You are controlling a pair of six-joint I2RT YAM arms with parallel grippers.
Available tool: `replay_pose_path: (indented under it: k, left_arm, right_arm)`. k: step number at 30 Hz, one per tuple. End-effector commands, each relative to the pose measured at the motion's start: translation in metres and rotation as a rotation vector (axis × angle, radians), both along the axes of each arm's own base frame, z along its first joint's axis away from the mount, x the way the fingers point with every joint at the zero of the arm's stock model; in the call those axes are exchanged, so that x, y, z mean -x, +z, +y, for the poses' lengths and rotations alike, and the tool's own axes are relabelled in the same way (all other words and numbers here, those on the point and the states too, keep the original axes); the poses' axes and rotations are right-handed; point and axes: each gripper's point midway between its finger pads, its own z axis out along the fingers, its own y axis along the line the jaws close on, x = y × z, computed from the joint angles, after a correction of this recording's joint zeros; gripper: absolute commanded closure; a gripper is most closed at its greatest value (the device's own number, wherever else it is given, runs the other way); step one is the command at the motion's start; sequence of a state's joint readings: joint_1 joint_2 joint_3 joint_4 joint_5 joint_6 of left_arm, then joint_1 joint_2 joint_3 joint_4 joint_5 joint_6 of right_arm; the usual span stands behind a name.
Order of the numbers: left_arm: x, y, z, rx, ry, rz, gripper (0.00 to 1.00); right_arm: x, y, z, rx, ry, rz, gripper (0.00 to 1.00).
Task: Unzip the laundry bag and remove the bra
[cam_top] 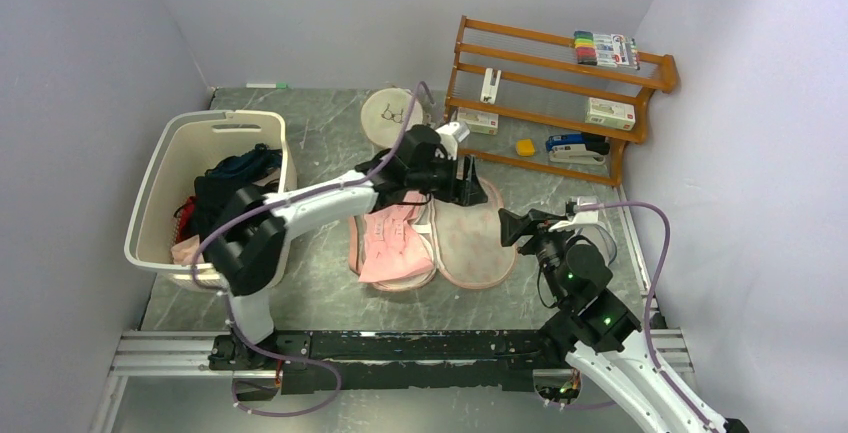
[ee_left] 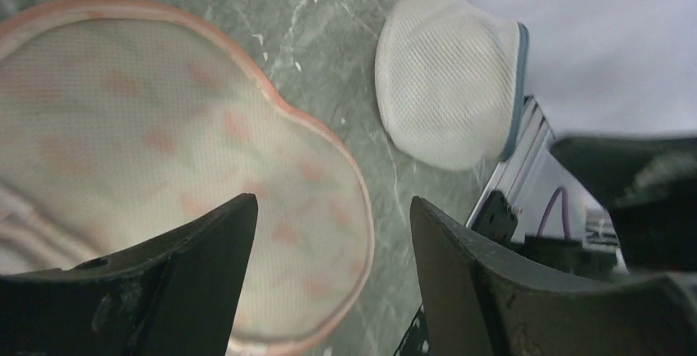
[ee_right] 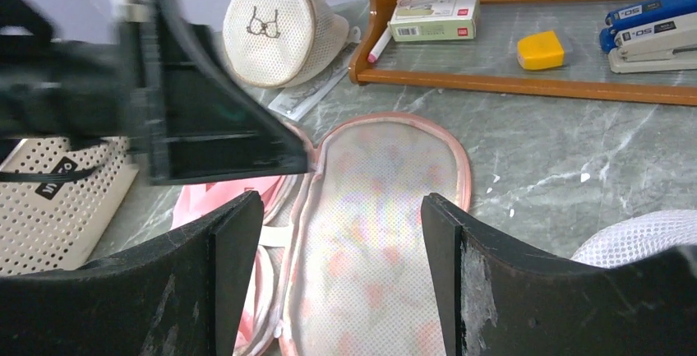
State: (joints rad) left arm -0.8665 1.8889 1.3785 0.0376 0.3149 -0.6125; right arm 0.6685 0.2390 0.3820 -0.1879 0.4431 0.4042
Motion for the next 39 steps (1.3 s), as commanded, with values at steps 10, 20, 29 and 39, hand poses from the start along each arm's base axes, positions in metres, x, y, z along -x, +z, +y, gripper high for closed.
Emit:
replay_pose_path:
  k: [10, 20, 29, 39]
  left_arm:
    - [0.096, -0.012, 0.171, -0.228, 0.138, 0.058, 0.21]
    - [0.141, -0.057, 0.247, -0.188, 0.455, 0.284, 0.18]
    - [0.128, -0.088, 0.242, -0.160, 0.581, 0.380, 0.14]
    - [0.127, -0.099, 0.228, -0.116, 0.555, 0.421, 0.32]
  right_arm:
    - [-0.005, -0.007, 0.004, 0.025, 0.003, 0.021, 0.28]
    - [-0.011, -0.016, 0.010, 0.065, 0.011, 0.058, 0.28]
    - [-0.012, -0.017, 0.011, 0.069, 0.014, 0.065, 0.28]
    - [-0.011, -0.017, 0.011, 0.067, 0.015, 0.061, 0.28]
